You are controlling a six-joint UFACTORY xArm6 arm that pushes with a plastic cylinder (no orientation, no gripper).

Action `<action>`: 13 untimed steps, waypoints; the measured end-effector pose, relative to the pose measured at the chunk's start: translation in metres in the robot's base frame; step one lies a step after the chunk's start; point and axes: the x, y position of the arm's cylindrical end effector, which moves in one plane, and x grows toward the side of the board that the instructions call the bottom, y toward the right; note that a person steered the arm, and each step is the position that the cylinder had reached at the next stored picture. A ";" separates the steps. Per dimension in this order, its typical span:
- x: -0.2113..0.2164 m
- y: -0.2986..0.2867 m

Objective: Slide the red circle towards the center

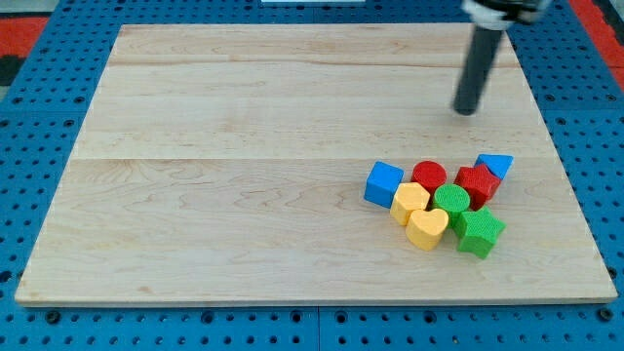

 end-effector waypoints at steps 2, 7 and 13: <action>0.103 0.083; 0.227 0.014; 0.110 -0.086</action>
